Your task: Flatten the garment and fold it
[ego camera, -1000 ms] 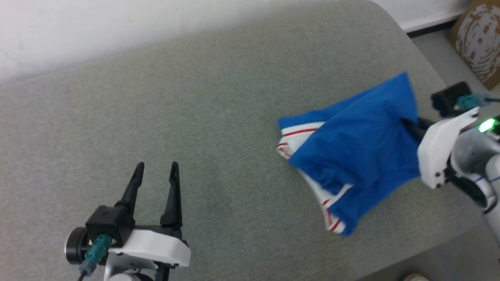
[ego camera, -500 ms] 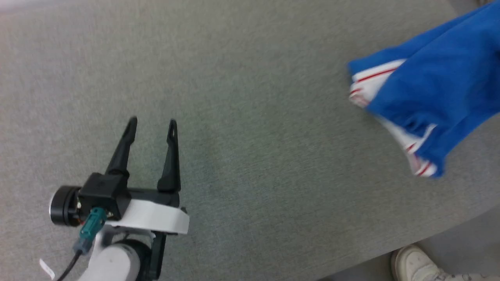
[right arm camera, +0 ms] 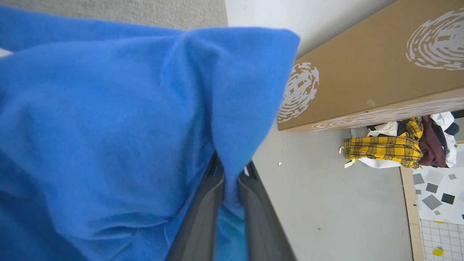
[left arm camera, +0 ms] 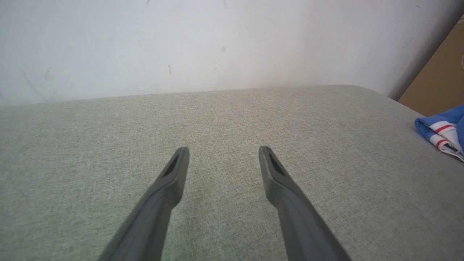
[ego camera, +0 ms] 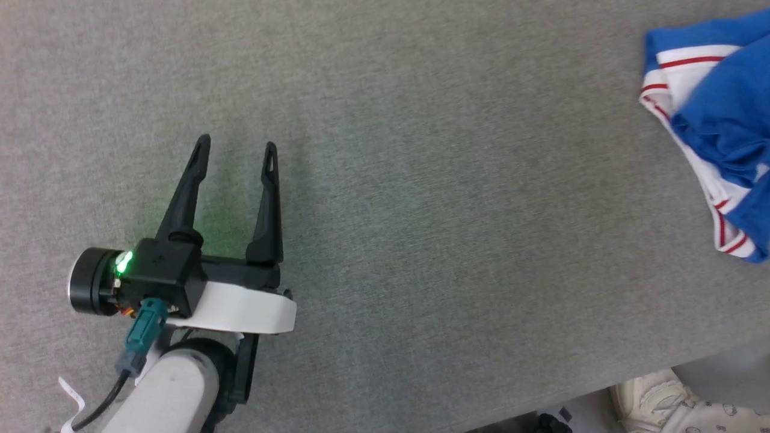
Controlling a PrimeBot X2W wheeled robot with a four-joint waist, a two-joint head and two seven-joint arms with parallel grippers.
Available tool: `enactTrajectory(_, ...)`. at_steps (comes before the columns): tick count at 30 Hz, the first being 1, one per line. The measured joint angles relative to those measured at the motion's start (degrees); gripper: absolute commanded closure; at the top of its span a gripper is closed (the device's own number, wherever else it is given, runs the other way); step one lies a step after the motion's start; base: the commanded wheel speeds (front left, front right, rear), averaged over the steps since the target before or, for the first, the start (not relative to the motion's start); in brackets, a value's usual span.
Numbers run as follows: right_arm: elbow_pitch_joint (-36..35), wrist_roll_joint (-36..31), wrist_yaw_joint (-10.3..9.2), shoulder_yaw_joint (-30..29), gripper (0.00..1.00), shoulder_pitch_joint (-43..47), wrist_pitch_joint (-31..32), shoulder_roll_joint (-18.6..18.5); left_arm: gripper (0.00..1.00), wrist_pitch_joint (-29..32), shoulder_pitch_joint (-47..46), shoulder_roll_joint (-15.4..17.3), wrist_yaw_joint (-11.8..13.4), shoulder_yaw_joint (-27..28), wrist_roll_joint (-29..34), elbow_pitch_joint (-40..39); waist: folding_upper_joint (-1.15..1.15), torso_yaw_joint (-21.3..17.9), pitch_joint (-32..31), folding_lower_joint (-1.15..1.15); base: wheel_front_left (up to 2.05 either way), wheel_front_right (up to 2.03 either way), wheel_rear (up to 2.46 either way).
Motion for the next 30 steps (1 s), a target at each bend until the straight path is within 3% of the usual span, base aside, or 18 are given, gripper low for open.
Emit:
enactTrajectory(5, 3.88, -1.79, 0.0, -0.75, 1.0, -1.24, -1.85, 0.58, 0.0, 0.11, -0.03, -0.16, 0.54, 0.19, 0.23, -0.54, 0.0, 1.01, 1.22, -0.01, 0.0, 0.0, 0.0)
enactTrajectory(6, 4.47, -2.02, 0.0, -0.89, 0.93, -1.45, -2.18, 0.81, 0.0, -0.23, -0.04, -0.31, 0.55, 0.22, 0.23, -0.78, 0.0, 1.13, 1.31, -0.01, 0.0, 0.0, 0.0)
enactTrajectory(7, 5.06, -2.14, 0.0, -0.96, 0.19, -1.76, -2.57, 1.09, 0.0, -0.76, -0.11, -0.42, 0.55, 0.19, 0.23, -0.99, 0.0, 1.2, 1.35, 0.0, 0.0, 0.0, 0.0)
enactTrajectory(8, 5.6, -2.4, 0.0, -0.99, 0.0, -1.98, -2.9, 1.36, 0.0, -1.23, -0.19, -0.57, 0.55, 0.2, 0.23, -1.12, 0.0, 1.22, 1.3, 0.0, 0.0, 0.0, 0.0)
enactTrajectory(21, 7.8, -4.64, -0.01, -4.03, 0.0, -1.59, -8.29, 3.46, 0.0, -5.76, 0.91, -1.56, 0.56, -0.14, -0.64, 2.94, 0.0, 1.7, -4.42, -0.02, 0.0, 0.0, 0.0)
enactTrajectory(30, 0.22, -1.13, -0.01, -10.59, 0.0, 10.82, -14.29, 8.32, 0.0, -10.23, 5.34, -2.87, 0.44, -0.18, -2.15, 6.24, 0.0, 3.38, -11.96, -0.03, 0.0, 0.0, 0.0)
